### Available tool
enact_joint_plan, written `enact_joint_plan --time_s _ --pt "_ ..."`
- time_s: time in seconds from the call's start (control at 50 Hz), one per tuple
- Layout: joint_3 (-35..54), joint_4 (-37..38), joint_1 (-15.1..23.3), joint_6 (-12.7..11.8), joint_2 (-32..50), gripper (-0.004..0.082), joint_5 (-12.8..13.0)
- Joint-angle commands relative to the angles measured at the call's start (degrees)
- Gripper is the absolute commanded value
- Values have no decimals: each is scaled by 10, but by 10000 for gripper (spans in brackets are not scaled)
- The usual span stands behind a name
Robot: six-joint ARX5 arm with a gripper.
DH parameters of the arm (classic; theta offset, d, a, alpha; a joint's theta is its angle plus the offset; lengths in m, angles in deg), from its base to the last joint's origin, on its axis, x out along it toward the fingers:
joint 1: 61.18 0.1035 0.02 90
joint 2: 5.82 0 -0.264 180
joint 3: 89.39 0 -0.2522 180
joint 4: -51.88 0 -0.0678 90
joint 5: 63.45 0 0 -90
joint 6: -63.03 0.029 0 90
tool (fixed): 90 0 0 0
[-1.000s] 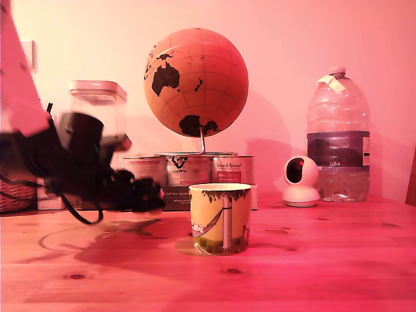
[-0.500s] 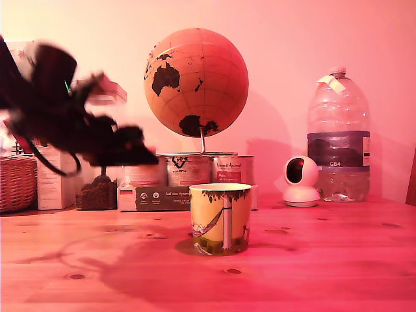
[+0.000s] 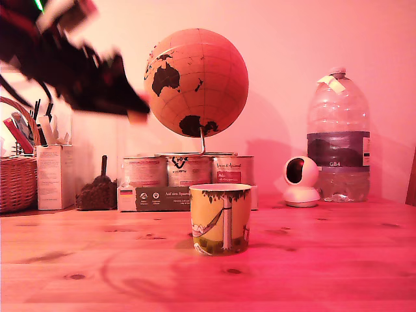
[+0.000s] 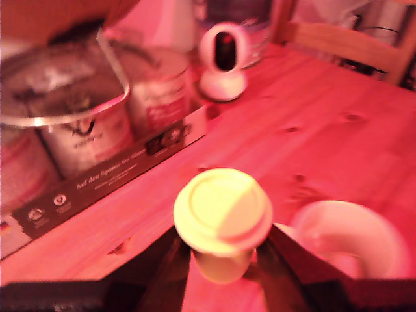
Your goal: Pick up the coffee capsules from the table one by one and drop them inside the nearest coffee cup
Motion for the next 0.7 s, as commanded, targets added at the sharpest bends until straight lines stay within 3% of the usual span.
enact_joint_plan --time_s 0.0,0.36,0.68 --pt "13 -19 -6 5 12 201 -2" --pt "29 -96 -36 17 97 202 -2" --pt "93 -94 -56 -1 155 203 12"
